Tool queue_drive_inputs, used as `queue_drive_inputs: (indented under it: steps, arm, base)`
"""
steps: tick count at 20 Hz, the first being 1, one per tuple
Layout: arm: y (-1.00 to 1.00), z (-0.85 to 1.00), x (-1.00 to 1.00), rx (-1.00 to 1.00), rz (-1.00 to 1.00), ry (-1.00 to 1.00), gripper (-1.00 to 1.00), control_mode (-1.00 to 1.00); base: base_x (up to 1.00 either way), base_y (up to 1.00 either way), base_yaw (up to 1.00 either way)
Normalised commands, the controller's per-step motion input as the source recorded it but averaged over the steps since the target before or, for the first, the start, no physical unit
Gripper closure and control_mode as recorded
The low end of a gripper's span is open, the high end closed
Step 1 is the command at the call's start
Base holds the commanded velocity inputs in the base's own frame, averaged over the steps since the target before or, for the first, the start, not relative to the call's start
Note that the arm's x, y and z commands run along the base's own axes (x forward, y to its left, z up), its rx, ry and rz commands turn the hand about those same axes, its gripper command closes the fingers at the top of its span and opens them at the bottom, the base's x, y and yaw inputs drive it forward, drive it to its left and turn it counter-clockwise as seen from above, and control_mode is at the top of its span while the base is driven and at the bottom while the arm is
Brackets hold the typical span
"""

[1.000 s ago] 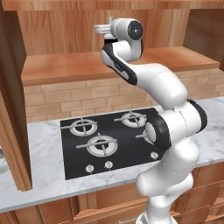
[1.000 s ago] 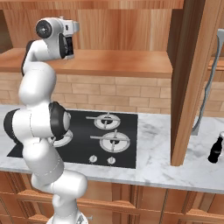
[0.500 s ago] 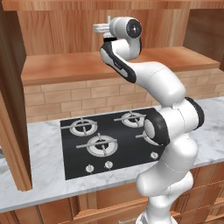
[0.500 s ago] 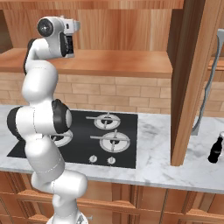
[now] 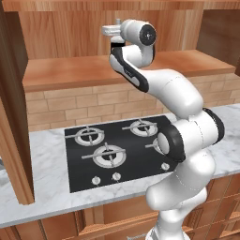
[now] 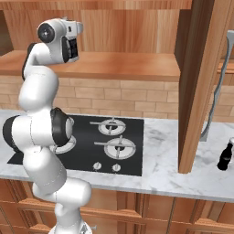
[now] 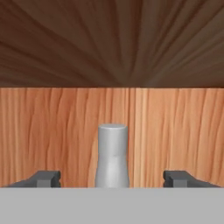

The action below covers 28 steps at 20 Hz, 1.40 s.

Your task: Sort all alcoholic drinks to one cabinet, and non-alcoholic drinks to the other.

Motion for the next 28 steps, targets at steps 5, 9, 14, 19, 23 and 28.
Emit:
queue_drive_inputs:
  steps: [5, 9, 14, 19, 23, 28]
  arm:
    - [0.0, 0.0, 0.0, 0.0, 0.0, -0.01, -1.0, -1.0]
    - [0.0, 0.06, 0.0, 0.0, 0.0, 0.0, -1.0, -1.0]
    - [0.0, 0.27, -0.13, 0.0, -0.01, 0.07, -1.0, -1.0]
    - [0.0, 0.25, -0.25, 0.0, -0.03, 0.14, -1.0, -1.0]
    - [0.0, 0.06, -0.41, 0.0, -0.04, 0.08, -1.0, -1.0]
    - [0.0, 0.0, -0.58, 0.0, -0.01, 0.0, -1.0, -1.0]
  base:
    - [0.0, 0.0, 0.0]
    - [0.0, 0.0, 0.0]
    - [0.0, 0.0, 0.0]
    - [0.0, 0.0, 0.0]
    - [0.0, 0.0, 0.0]
    - [0.0, 0.0, 0.0]
